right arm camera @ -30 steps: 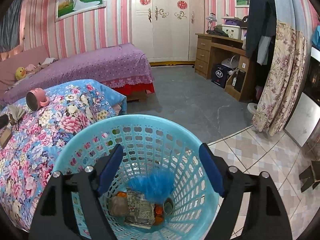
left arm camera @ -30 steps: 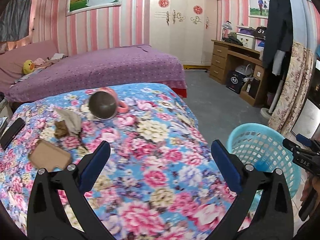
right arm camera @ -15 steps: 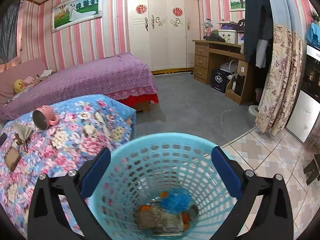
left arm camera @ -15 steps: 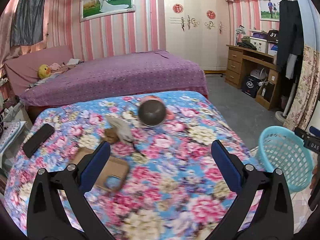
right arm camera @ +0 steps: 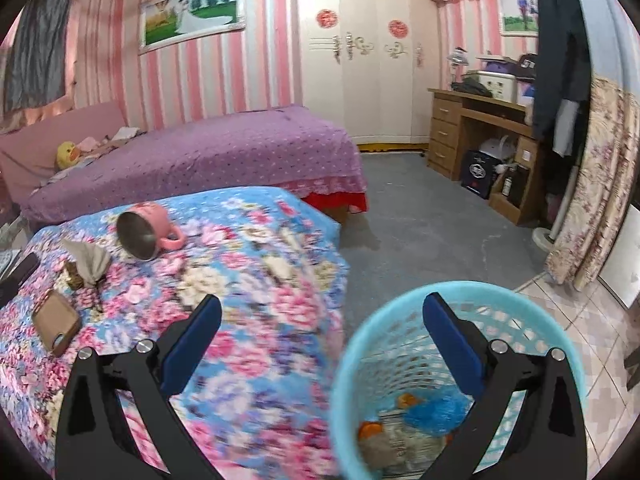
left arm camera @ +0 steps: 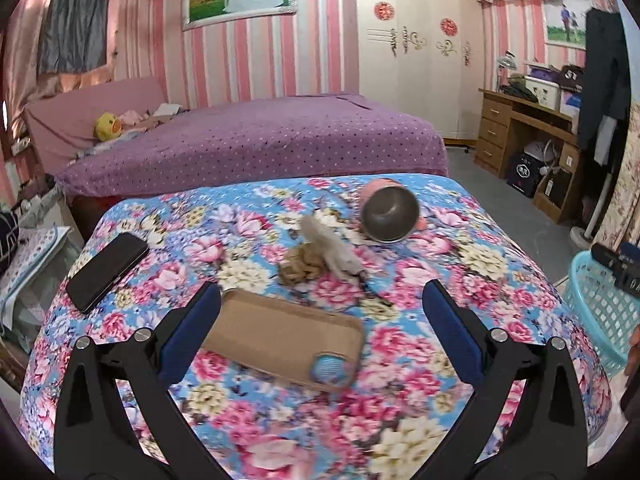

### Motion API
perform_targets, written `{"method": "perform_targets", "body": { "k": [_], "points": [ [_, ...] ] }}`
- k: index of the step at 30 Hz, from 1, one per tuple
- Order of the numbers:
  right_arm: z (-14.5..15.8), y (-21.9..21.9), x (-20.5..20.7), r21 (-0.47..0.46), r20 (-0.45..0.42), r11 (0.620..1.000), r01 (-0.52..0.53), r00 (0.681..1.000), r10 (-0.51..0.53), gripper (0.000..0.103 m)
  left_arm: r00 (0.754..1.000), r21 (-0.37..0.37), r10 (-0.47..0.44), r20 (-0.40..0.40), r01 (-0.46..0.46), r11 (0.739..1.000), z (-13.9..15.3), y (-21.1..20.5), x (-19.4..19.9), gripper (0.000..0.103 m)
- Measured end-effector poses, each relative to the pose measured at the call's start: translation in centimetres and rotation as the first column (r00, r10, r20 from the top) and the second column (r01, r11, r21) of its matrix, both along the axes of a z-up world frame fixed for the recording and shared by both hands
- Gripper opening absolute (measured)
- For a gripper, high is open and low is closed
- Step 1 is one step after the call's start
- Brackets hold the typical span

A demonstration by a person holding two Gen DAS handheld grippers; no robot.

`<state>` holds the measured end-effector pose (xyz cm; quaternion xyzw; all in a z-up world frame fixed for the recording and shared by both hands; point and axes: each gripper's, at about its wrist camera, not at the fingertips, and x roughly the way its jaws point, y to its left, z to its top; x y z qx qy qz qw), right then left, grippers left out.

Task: Collect trash
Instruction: 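Move both tools back over the bed toward the cardboard tray, then grasp the brown crumpled paper with the left tool while the right tool grasps the beige cloth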

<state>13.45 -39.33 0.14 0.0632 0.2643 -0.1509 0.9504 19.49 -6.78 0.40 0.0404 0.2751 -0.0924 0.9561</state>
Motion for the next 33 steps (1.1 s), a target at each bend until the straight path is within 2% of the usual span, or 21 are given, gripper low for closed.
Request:
{"method": "perform_targets", "body": {
  "k": [7,12,19,28,29,33],
  "points": [
    [-0.4,5.9,2.8,-0.037,-0.017,0.994,-0.101,0.995,0.101,0.098,0.997,-0.015,0.066,-0.026,-0.067,0.998,-0.7,4.5,1.5,0.097],
    [-0.7,9.1,3.9,-0.050,-0.028,0.986,-0.160,0.987,0.159,0.098,0.992,-0.053,0.112,-0.059,-0.115,0.992,-1.0,8.0,2.8,0.097],
    [-1.0,13.6,6.1,-0.068,-0.053,0.970,-0.234,0.972,0.231,0.098,0.985,-0.061,0.165,-0.052,-0.168,0.984,-0.6,11.4,4.0,0.097],
    [-2.7,19.7,10.2,-0.111,-0.131,0.919,-0.379,0.922,0.364,0.097,0.976,-0.050,0.207,-0.060,-0.210,0.976,-1.3,14.1,6.1,0.097],
    [-3.0,20.3,10.9,-0.115,-0.146,0.912,-0.393,0.915,0.376,0.095,0.975,-0.043,0.215,-0.063,-0.218,0.975,-1.6,14.3,6.4,0.097],
    [-3.9,22.1,13.7,-0.115,-0.192,0.890,-0.441,0.889,0.416,0.076,0.972,-0.020,0.224,-0.075,-0.226,0.974,-2.1,14.6,7.4,0.097]
  ]
}}
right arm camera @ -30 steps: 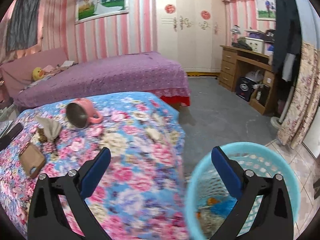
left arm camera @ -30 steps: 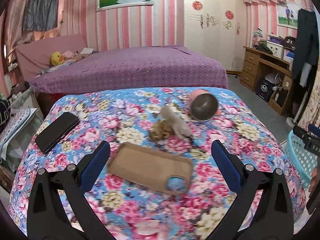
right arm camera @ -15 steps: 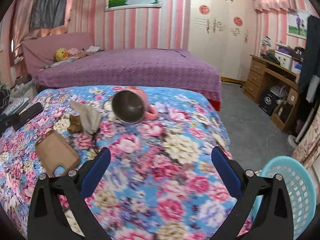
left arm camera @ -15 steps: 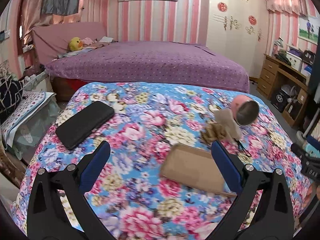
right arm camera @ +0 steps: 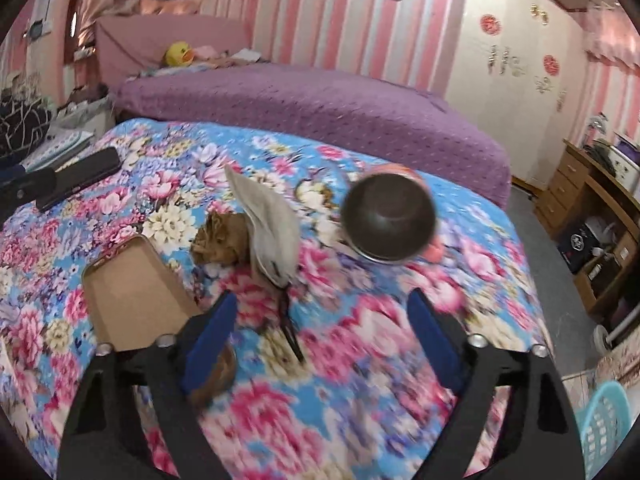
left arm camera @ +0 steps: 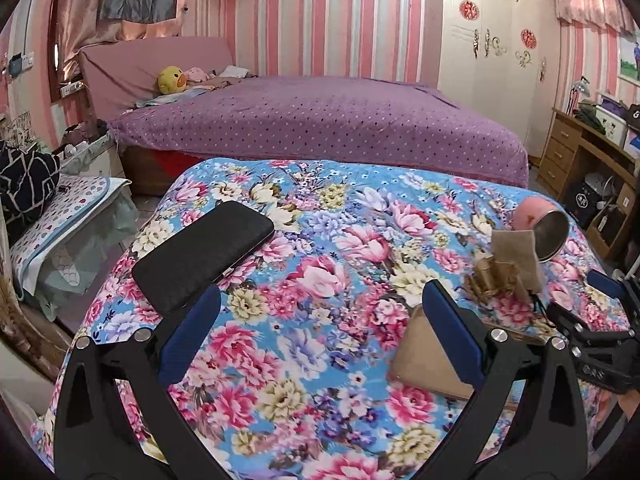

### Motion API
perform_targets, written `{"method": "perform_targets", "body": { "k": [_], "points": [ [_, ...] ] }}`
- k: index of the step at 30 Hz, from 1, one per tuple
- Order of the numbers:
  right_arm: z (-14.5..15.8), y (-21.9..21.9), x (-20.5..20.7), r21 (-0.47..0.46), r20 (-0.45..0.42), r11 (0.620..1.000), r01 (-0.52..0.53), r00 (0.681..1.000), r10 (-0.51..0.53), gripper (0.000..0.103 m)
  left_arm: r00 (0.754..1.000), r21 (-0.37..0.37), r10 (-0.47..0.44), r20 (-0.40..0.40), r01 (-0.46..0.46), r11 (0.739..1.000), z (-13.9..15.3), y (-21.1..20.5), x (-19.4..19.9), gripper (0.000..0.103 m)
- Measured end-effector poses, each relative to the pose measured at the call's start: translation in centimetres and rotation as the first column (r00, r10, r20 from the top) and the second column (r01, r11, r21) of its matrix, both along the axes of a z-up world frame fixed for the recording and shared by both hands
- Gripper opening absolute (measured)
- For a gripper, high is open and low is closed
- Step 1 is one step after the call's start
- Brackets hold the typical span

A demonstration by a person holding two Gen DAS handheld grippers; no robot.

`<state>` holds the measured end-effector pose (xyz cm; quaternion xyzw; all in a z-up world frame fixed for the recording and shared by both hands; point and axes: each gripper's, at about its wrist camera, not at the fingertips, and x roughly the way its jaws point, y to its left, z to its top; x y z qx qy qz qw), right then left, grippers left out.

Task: Collect trash
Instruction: 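Grasp the brown crumpled paper with the left tool while the right tool grasps the beige cloth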

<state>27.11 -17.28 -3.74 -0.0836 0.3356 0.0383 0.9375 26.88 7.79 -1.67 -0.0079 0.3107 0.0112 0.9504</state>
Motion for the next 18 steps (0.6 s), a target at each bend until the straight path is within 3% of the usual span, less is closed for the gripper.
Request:
{"method": "perform_targets", "body": {
  "k": [4,7,9,12,18],
  "points": [
    [-0.8,1.0,3.3,0.040,-0.057,0.999,-0.037,0.998,0.039,0.064,1.000,-0.004,0.001,0.002,-0.001,1.000,0.2,0.0,0.9,0.097],
    [-1.4,1.6,5.2,0.050,-0.102,0.997,-0.065,0.992,0.070,0.049,1.000,-0.034,0.002,0.000,-0.002,0.999,0.2,0.1,1.8,0.097],
    [-1.9,2.0,5.8,0.061,-0.127,0.993,-0.099,0.986,0.106,0.030,1.000,-0.050,0.001,-0.009,-0.001,0.999,0.0,-0.1,2.6,0.097],
    [-1.9,1.7,5.7,0.090,-0.119,0.988,-0.129,0.983,0.139,0.024,1.000,-0.067,0.000,-0.022,-0.001,0.998,-0.3,-0.8,3.3,0.097],
    [0.8,-1.5,2.8,0.124,-0.034,0.987,-0.100,0.994,0.105,0.023,0.999,-0.078,-0.030,-0.035,0.028,0.997,-0.6,-3.5,3.8,0.097]
  ]
}}
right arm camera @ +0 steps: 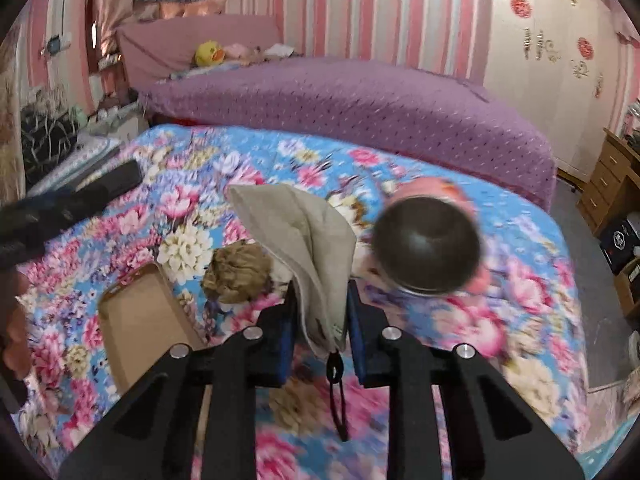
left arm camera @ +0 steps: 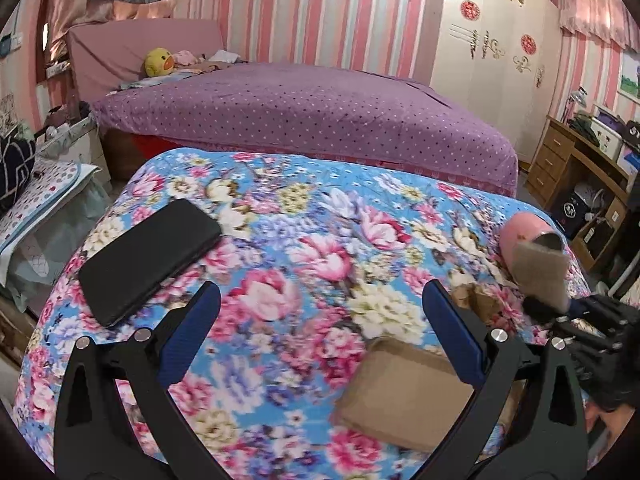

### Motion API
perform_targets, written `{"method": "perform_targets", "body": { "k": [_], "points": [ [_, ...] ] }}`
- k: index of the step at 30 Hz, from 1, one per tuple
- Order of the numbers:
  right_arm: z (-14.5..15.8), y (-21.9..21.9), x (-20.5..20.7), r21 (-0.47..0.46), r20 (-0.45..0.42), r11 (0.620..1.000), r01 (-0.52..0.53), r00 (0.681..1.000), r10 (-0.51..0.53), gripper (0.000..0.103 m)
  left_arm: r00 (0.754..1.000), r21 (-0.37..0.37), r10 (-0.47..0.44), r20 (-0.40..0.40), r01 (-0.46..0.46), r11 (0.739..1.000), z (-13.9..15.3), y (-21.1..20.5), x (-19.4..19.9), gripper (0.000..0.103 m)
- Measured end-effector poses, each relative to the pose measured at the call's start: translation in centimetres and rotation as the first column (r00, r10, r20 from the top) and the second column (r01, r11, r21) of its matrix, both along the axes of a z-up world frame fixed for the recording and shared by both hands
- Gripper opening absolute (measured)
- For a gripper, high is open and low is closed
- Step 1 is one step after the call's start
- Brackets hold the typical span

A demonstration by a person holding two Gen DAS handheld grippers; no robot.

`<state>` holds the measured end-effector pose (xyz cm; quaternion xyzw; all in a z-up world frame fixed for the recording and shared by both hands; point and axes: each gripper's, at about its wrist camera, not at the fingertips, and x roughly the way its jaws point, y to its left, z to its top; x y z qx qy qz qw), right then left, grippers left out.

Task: Collect trash
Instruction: 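Grasp the brown crumpled paper with the left tool while the right tool grasps the beige cloth, then carry paper and cloth to the blue basket and open both tools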

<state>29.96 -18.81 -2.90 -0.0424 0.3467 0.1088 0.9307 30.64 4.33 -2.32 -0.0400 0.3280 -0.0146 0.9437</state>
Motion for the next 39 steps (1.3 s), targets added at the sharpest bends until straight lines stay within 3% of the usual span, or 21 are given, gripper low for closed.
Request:
{"method": "perform_targets", "body": {
  "k": [6,11,16,19,21,25,29,39],
  "points": [
    [1.9,-5.0,-2.2,0.020,0.035,0.996,0.086,0.996,-0.087,0.023,0.998,0.021,-0.056,-0.016,0.056,0.998,-0.5,-4.1,0.2,0.097],
    [1.5,-8.3,-3.2,-0.009,0.028,0.990,0.140,0.990,-0.139,0.023,0.994,0.033,-0.094,-0.060,0.096,0.995,-1.5,-7.5,0.7,0.097],
    [0.5,-11.3,-3.5,0.015,0.005,0.983,0.181,0.984,-0.181,0.023,0.987,-0.052,-0.122,-0.107,0.117,0.992,-2.6,-9.8,1.8,0.097],
    [0.2,-12.1,-3.5,0.040,0.004,0.981,0.192,0.981,-0.192,0.023,0.983,-0.074,-0.125,-0.135,0.116,0.990,-3.5,-10.8,2.8,0.087],
    [0.1,-12.8,-3.6,0.054,0.001,0.979,0.197,0.980,-0.197,0.023,0.977,-0.094,-0.141,-0.159,0.128,0.987,-4.2,-11.3,3.3,0.069],
    [-0.2,-13.1,-3.6,0.062,-0.001,0.978,0.200,0.980,-0.200,0.023,0.973,-0.089,-0.144,-0.182,0.130,0.988,-5.2,-11.6,3.7,0.042],
    [0.4,-13.6,-4.1,0.079,0.014,0.975,0.206,0.978,-0.208,0.023,0.976,-0.145,-0.154,-0.156,0.131,0.981,-4.5,-10.8,3.1,0.038],
    [2.7,-15.6,-9.1,0.062,0.065,0.968,0.242,0.967,-0.246,0.023,0.982,-0.061,-0.182,-0.044,0.179,0.982,0.0,-13.3,-2.7,0.037]
  ]
}}
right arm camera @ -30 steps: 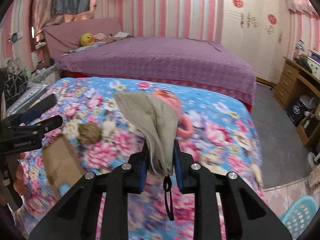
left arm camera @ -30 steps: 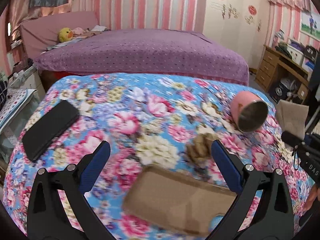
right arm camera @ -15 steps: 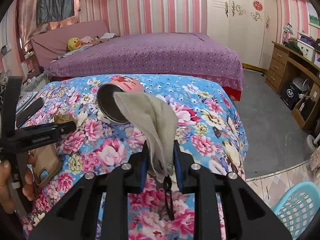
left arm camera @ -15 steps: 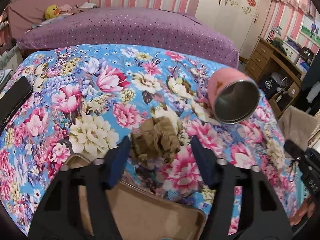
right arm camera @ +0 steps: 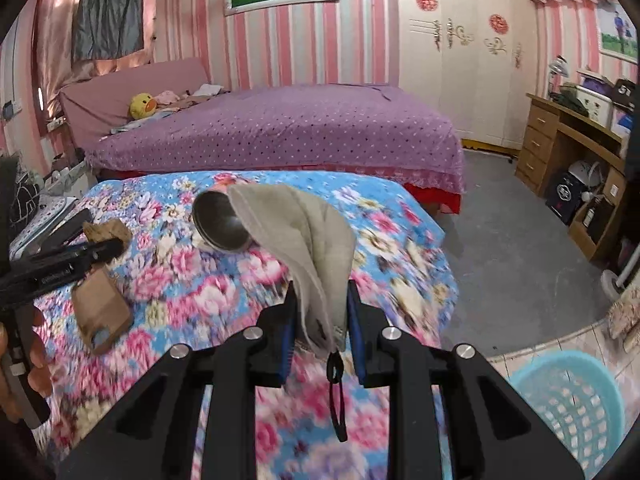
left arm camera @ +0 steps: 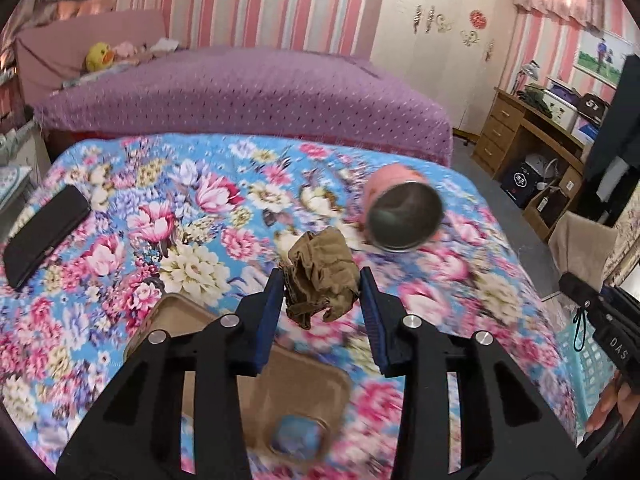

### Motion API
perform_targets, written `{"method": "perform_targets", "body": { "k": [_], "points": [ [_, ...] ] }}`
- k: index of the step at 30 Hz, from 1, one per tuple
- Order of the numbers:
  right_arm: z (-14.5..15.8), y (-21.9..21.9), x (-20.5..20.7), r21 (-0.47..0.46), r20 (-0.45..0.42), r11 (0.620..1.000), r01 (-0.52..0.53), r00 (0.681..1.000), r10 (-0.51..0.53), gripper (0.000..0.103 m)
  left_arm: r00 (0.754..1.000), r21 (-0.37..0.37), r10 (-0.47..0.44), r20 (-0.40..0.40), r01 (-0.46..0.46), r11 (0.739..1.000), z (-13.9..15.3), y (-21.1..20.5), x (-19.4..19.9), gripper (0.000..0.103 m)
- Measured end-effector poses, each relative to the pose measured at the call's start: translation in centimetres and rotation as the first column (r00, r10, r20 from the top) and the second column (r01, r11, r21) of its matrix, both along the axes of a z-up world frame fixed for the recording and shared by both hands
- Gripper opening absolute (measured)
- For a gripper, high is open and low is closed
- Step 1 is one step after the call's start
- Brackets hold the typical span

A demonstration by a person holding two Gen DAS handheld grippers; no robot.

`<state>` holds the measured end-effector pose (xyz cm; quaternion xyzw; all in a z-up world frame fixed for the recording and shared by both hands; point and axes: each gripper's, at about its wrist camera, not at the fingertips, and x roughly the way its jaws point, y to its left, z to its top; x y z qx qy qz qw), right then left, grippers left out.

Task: Collect trash
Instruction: 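Carry paper and cloth to the blue basket and open both tools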

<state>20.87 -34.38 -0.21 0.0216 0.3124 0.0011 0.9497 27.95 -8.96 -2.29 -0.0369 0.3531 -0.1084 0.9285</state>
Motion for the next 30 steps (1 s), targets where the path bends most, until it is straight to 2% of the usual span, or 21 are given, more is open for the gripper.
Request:
{"method": "perform_targets", "body": {
  "k": [4,10,18,25,30],
  "points": [
    [-0.1,-1.5,-3.2,-0.020,-0.003,0.999,0.035,0.999,-0.035,0.023,0.999,0.015,-0.037,0.029,0.037,0.999,0.9,-2.5,-3.5,0.037],
    [0.5,-5.5,-8.4,-0.011,0.026,0.993,0.120,0.992,-0.120,0.023,0.987,0.078,-0.138,0.085,0.131,0.988,1.6,-7.2,-8.8,0.037],
    [0.5,-12.8,-12.9,-0.006,0.053,0.975,0.222,0.974,-0.221,0.023,0.969,0.126,-0.233,0.083,0.221,0.967,1.1,-13.3,-13.2,0.037],
    [-1.3,-17.5,-14.7,-0.034,0.014,0.960,0.278,0.961,-0.277,0.023,0.953,0.093,-0.295,0.075,0.288,0.953,0.2,-19.2,-14.8,0.038],
    [-2.4,-20.6,-16.2,-0.034,-0.004,0.944,0.328,0.945,-0.328,0.023,0.931,0.077,-0.363,0.050,0.358,0.930,-1.0,-24.5,-15.8,0.038]
  ]
}}
